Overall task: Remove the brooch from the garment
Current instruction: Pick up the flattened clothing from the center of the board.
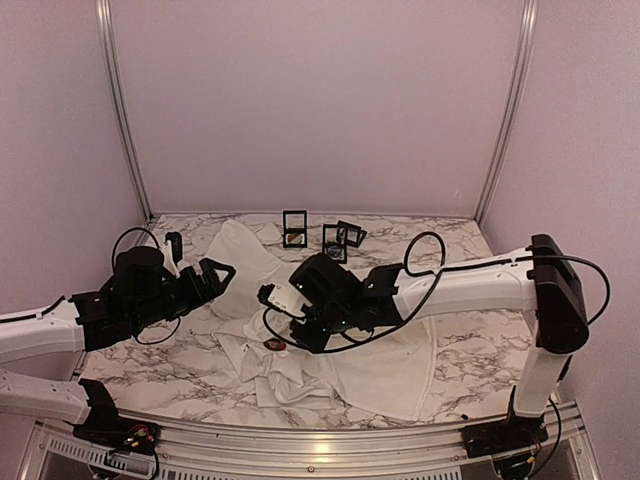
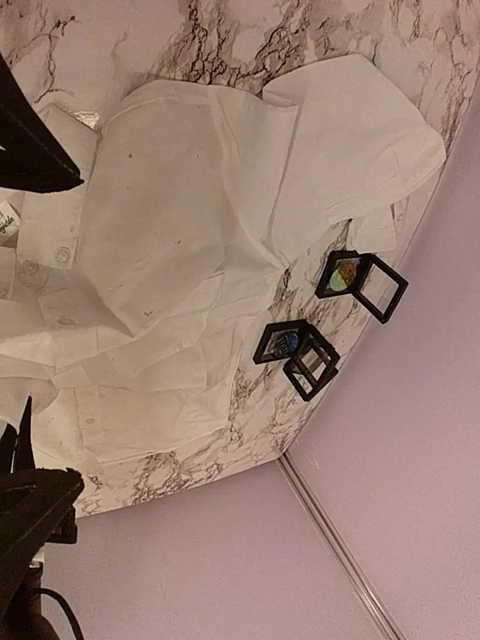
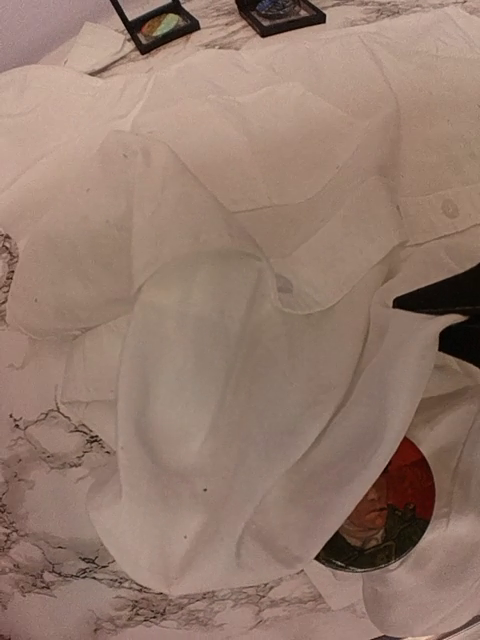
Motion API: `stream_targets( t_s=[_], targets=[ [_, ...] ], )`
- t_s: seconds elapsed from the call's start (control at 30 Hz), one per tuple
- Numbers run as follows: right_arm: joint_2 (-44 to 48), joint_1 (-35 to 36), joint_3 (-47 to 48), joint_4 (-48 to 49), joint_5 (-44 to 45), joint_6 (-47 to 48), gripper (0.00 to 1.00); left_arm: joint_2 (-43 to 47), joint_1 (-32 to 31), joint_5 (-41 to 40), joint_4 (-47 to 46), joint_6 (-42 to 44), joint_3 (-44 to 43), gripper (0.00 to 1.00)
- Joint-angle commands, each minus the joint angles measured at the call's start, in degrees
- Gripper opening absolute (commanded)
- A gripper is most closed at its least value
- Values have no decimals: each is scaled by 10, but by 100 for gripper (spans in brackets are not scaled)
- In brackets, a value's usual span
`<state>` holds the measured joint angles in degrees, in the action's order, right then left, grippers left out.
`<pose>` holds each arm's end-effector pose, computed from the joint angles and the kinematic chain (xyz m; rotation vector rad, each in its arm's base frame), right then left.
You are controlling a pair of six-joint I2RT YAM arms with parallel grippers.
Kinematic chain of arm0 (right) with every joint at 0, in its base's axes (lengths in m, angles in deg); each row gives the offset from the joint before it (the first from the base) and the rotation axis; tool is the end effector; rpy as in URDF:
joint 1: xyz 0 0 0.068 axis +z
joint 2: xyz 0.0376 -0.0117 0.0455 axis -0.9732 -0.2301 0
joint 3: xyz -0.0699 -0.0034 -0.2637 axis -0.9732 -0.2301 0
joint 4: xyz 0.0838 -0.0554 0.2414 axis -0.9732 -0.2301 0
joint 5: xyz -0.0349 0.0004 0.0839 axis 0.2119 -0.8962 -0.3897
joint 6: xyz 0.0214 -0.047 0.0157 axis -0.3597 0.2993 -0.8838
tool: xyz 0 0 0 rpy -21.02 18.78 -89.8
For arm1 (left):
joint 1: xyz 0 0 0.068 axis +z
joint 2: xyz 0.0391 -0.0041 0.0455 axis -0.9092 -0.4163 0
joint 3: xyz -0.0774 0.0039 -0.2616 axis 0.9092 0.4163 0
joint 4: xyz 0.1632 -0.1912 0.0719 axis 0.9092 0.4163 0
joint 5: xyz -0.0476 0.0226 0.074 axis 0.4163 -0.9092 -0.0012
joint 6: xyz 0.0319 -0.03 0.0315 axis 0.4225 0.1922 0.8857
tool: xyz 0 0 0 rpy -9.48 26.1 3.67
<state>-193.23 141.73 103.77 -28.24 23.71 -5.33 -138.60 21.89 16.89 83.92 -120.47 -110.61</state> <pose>0.1747 0.3645 0.2118 -1.4140 2.0200 0.2843 0.1656 -0.1481 0.2426 -0.2321 2.0402 -0.8675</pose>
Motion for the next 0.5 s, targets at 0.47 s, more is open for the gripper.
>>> stream_targets(
  t_s=[0.47],
  targets=[
    [-20,-102,129,-6,-194,-170,0,-34,4,103,-21,-18,-57,96]
  ],
)
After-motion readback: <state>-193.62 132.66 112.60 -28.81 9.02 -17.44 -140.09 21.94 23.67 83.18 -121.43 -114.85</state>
